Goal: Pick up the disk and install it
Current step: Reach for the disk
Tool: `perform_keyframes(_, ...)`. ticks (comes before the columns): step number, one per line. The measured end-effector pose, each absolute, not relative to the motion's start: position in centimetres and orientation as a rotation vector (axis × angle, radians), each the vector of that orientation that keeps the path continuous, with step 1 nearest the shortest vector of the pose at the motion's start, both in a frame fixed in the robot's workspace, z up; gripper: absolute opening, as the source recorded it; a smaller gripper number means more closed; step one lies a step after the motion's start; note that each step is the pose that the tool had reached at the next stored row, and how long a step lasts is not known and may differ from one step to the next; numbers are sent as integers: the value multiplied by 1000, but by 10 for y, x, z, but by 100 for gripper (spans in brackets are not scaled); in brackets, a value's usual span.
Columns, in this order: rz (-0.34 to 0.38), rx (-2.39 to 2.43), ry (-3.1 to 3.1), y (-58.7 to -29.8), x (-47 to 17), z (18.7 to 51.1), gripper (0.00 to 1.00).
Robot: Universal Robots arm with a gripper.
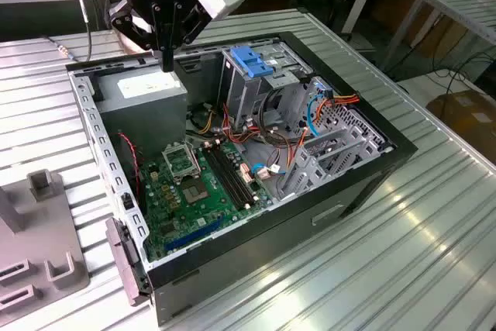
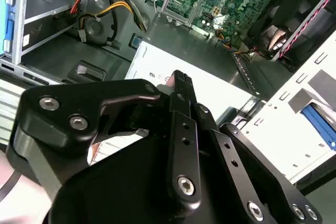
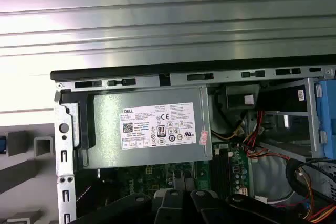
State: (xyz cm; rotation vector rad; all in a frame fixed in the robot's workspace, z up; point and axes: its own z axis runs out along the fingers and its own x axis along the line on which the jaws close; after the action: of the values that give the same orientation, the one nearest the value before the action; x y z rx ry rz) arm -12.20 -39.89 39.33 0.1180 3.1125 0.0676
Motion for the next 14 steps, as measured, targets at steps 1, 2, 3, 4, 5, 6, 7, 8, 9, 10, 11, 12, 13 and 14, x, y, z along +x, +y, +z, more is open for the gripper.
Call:
perform_keyframes(1,68,118,3112,-399,-122,393,10)
perform_keyframes(2,68,118,3112,-399,-122,393,10)
perform_keyframes(3,68,118,3112,-399,-122,393,10)
perform_keyframes(4,68,118,3112,-399,-123,393,10)
perform_keyframes(5,68,118,3112,-399,-123,393,10)
perform_keyframes(6,68,118,3112,-399,-123,393,10)
perform_keyframes(7,68,118,3112,-399,-124,393,10)
perform_keyframes(8,68,118,3112,-399,-124,393,10)
perform_keyframes(9,68,118,3112,-399,-124,393,10)
perform_keyframes(10,68,118,3113,-399,-125,393,10)
perform_keyframes(11,68,118,3113,-399,-125,393,10)
perform_keyframes(12,68,118,3112,-399,-126,393,10)
perform_keyframes(13,68,118,3113,-399,-126,393,10)
perform_keyframes(14,68,118,3112,-399,-127,393,10)
